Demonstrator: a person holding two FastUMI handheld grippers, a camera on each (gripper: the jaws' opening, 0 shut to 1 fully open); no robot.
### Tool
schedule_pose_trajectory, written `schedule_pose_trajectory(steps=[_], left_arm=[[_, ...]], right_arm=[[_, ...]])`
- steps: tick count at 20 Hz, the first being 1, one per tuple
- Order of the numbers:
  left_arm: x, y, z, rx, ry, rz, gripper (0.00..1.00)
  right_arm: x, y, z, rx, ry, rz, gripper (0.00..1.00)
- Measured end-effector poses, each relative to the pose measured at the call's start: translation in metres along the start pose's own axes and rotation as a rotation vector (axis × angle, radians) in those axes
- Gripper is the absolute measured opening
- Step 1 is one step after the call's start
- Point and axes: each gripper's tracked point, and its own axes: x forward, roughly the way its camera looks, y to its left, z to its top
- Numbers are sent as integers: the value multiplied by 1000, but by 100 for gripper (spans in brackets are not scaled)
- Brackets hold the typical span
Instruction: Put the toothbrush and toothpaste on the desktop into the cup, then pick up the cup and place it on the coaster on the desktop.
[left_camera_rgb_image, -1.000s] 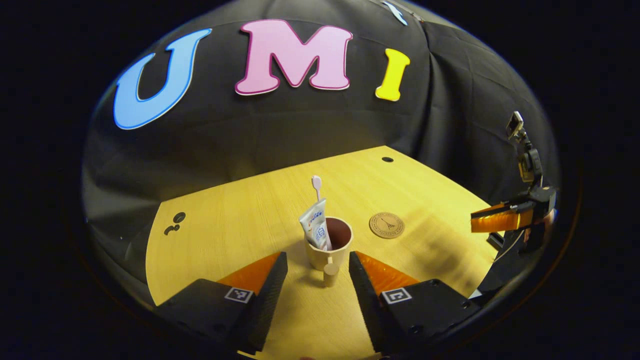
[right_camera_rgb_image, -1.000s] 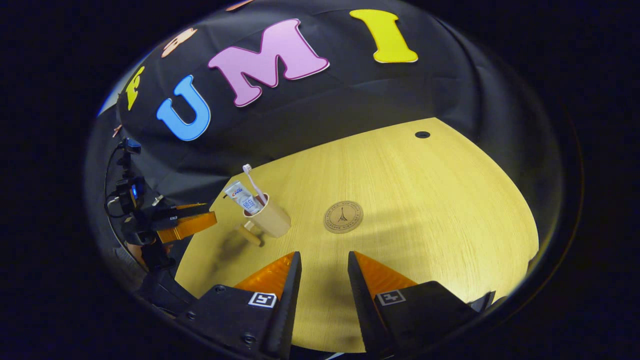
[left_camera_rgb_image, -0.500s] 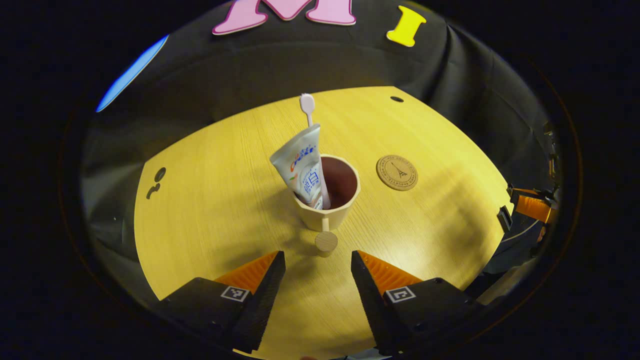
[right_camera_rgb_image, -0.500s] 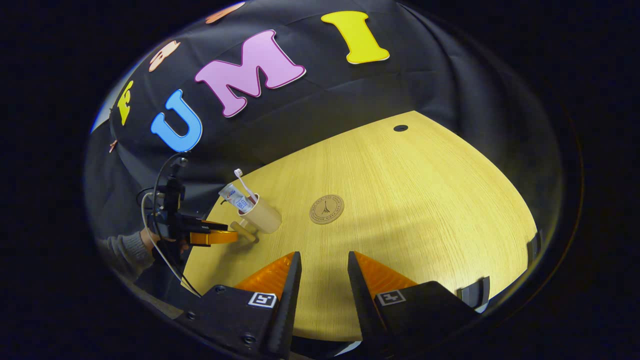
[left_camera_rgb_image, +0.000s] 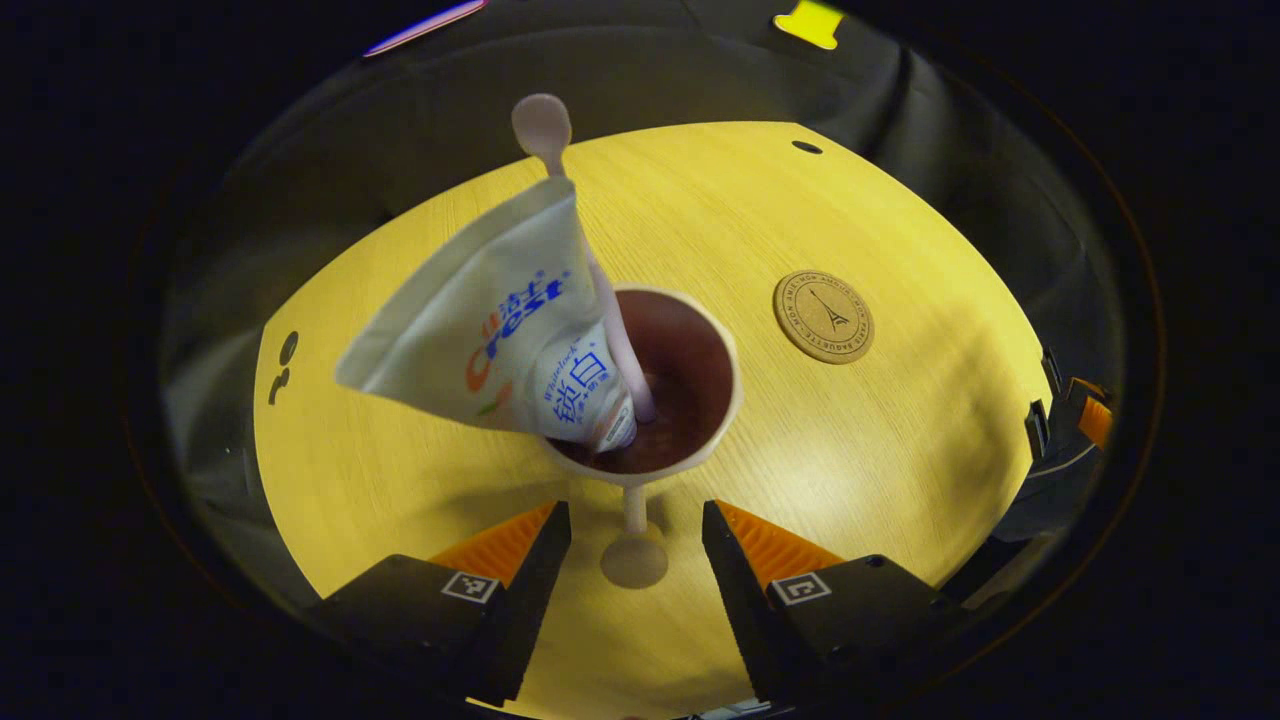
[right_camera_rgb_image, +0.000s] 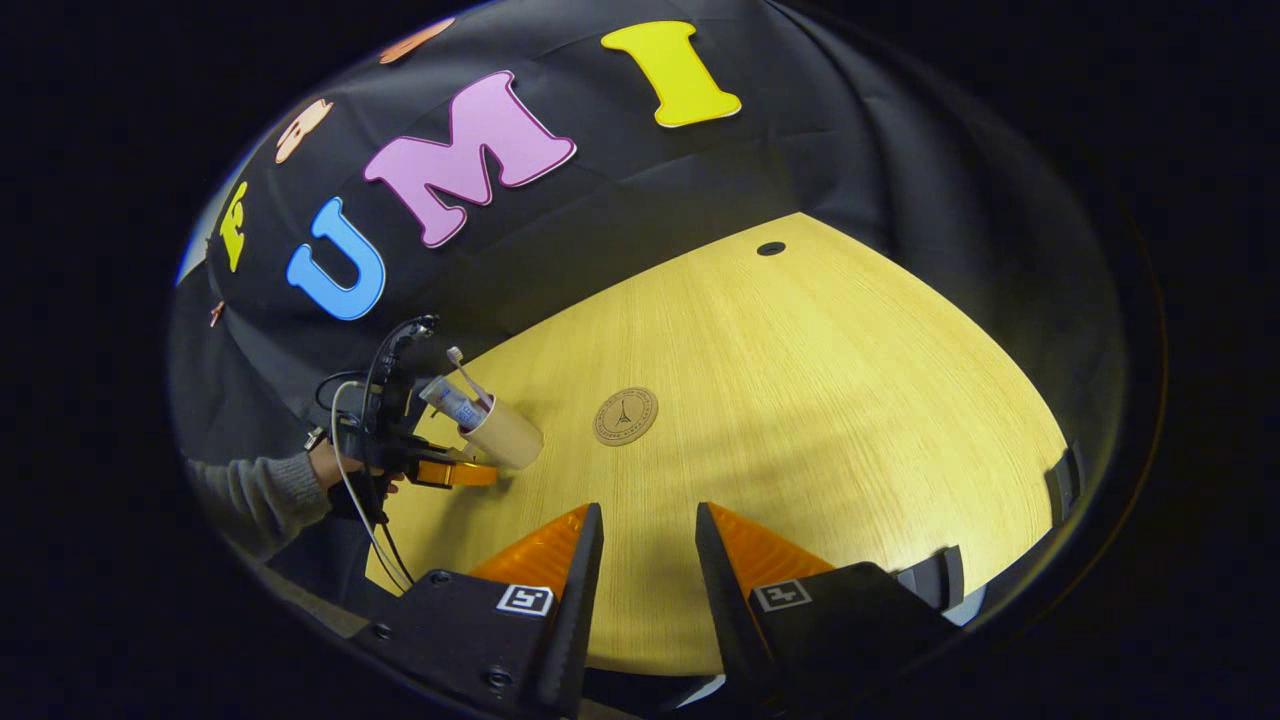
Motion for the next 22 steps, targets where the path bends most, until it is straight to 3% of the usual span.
schedule_pose_trajectory(steps=[9, 10, 14, 16, 18, 19, 22], left_arm=[[13, 1, 13, -55, -28, 16, 81], [15, -1, 14, -56, -29, 5, 70], [20, -1, 10, -55, -23, 10, 53], [22, 0, 12, -69, -29, 8, 34], [21, 0, 12, -56, -29, 2, 37], [21, 0, 13, -53, -35, -2, 33], [21, -1, 14, -54, -58, -1, 31]], right_arm=[[-2, 6, -20, -42, 46, 2, 57], [-2, 8, -20, -49, 50, 4, 57], [-2, 9, -24, -58, 63, 1, 57], [-3, 8, -25, -53, 64, -2, 57], [-4, 7, -26, -52, 64, -8, 57], [-5, 6, -26, -51, 63, -11, 57], [-5, 5, -26, -47, 62, -16, 57]])
